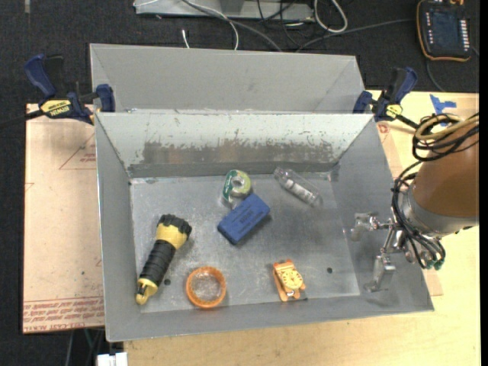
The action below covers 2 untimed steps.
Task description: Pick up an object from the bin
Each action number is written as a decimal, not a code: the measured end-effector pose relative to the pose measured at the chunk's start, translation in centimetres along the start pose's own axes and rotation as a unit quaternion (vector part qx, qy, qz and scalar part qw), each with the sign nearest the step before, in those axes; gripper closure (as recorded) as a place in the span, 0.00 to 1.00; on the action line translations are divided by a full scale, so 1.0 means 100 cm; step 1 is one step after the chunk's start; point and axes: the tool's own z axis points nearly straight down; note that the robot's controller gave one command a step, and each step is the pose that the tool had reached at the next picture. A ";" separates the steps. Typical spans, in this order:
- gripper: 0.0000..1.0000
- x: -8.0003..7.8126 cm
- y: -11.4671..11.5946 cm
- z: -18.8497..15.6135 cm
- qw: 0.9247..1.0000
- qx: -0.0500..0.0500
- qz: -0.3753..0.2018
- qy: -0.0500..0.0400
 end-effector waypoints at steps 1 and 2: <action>0.00 -0.002 0.001 -0.004 1.000 0.001 -0.003 -0.004; 0.00 -0.094 0.077 0.068 0.994 -0.001 0.106 -0.006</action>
Offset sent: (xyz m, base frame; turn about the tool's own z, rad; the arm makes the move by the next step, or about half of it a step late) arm 0.0928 0.0749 -0.0683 0.2166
